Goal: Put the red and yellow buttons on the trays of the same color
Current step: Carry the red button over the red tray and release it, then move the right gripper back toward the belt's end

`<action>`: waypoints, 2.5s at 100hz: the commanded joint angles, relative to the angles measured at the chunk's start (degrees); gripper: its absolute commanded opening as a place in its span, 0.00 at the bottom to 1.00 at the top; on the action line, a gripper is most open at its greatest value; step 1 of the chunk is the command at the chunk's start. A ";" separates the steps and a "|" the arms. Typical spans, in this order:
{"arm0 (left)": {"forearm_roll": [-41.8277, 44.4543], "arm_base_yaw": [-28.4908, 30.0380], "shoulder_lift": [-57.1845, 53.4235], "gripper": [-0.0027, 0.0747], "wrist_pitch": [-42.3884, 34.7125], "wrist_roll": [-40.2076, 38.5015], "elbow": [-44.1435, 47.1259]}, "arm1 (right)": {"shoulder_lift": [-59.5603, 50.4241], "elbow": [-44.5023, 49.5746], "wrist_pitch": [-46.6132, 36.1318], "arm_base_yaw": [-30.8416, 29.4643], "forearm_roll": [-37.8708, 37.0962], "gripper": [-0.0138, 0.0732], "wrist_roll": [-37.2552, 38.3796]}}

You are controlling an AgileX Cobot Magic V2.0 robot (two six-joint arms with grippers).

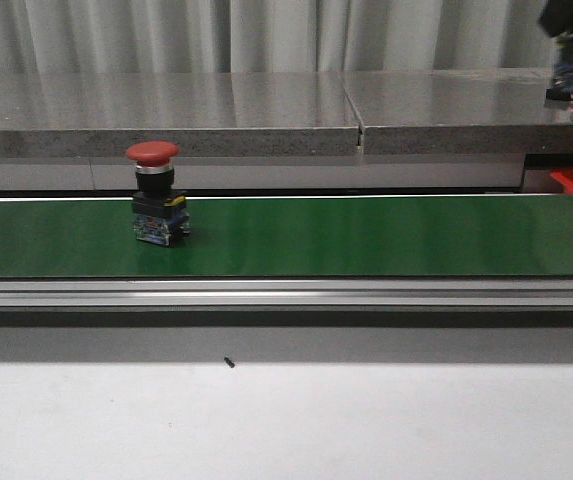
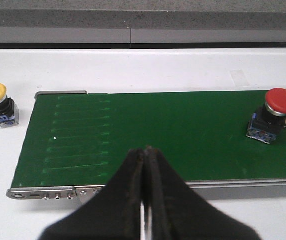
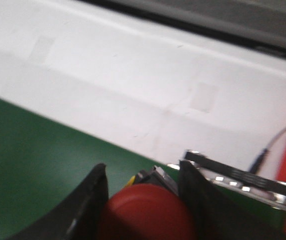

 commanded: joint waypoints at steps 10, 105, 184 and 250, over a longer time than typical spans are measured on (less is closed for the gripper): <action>-0.60 -0.43 -0.15 0.01 -4.10 0.07 -1.54 | -2.25 -4.57 -2.29 -10.84 1.05 0.37 0.20; -0.60 -0.43 -0.15 0.01 -4.10 0.07 -1.54 | 20.24 -5.43 -17.28 -23.66 2.54 0.37 -0.54; -0.60 -0.43 -0.15 0.01 -4.10 0.07 -1.54 | 23.75 -5.43 -18.40 -23.66 4.04 0.48 -1.00; -0.60 -0.43 -0.15 0.01 -4.10 0.07 -1.54 | 15.48 -5.63 -18.84 -23.81 3.93 0.78 -1.00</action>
